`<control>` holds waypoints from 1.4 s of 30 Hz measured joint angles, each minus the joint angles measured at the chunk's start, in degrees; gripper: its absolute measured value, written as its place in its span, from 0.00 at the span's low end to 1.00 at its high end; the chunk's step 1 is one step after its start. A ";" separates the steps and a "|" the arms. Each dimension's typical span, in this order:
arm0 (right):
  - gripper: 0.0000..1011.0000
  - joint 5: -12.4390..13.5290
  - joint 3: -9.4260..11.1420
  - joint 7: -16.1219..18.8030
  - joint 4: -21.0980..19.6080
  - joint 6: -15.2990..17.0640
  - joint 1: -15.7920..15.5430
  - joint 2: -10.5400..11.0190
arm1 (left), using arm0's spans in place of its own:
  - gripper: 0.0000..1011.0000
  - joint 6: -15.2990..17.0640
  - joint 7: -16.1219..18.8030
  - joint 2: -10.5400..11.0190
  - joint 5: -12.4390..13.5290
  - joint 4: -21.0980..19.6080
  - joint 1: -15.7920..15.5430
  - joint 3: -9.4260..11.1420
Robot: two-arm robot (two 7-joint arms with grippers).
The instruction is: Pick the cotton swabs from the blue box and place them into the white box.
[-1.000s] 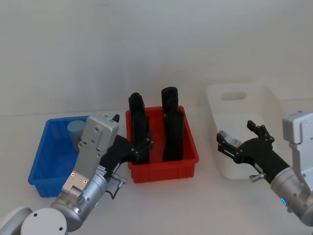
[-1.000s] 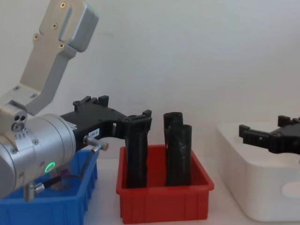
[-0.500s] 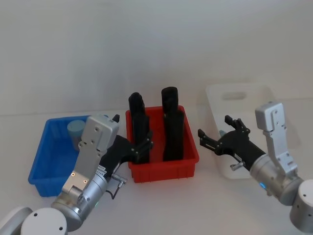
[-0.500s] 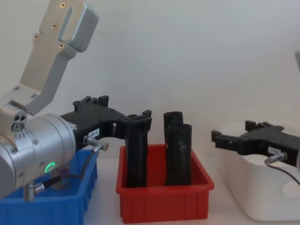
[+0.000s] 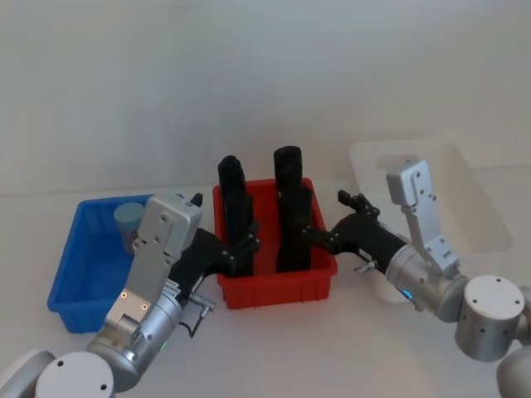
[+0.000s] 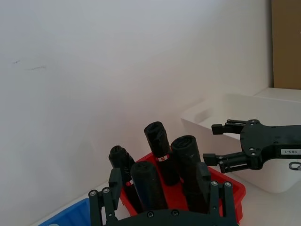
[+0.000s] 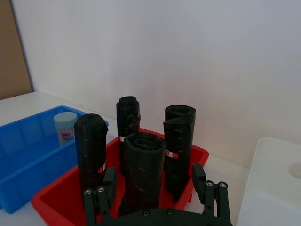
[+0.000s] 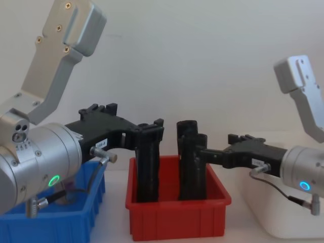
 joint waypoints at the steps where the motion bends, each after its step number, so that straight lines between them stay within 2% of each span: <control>1: 0.99 -0.13 -0.21 0.54 1.78 -0.45 0.95 -0.43 | 0.99 0.00 0.00 0.00 0.00 0.00 0.00 0.00; 11: 0.99 -0.84 -1.24 3.09 11.91 -3.58 7.00 -3.08 | 0.99 0.00 0.00 0.00 0.00 0.00 0.00 0.00; 22: 0.99 -1.22 -2.01 4.32 23.06 -7.29 13.11 -5.68 | 0.99 0.00 0.00 0.00 0.00 0.00 0.00 0.00; 29: 0.85 -1.28 -2.35 5.08 30.06 -9.79 16.79 -7.19 | 0.99 0.00 0.01 0.00 0.00 0.00 0.00 0.00; 31: 0.77 -1.29 -2.42 5.37 32.04 -10.61 17.84 -7.61 | 0.99 0.00 0.00 0.00 0.00 0.00 0.00 0.00; 32: 0.77 -1.29 -2.43 5.44 32.66 -10.86 18.15 -7.74 | 0.99 0.00 0.01 0.00 0.00 0.00 0.00 0.00; 36: 0.62 -1.28 -2.47 5.87 36.19 -12.38 19.96 -8.47 | 0.99 0.00 0.00 0.00 0.00 0.00 0.00 0.00; 39: 0.54 -1.22 -2.42 6.09 37.61 -13.14 20.75 -8.76 | 0.99 0.00 0.00 0.00 0.00 0.00 0.00 0.00; 42: 0.51 -1.12 -2.31 6.24 38.24 -13.57 21.17 -8.89 | 0.99 0.00 0.00 0.00 0.00 0.00 0.00 0.00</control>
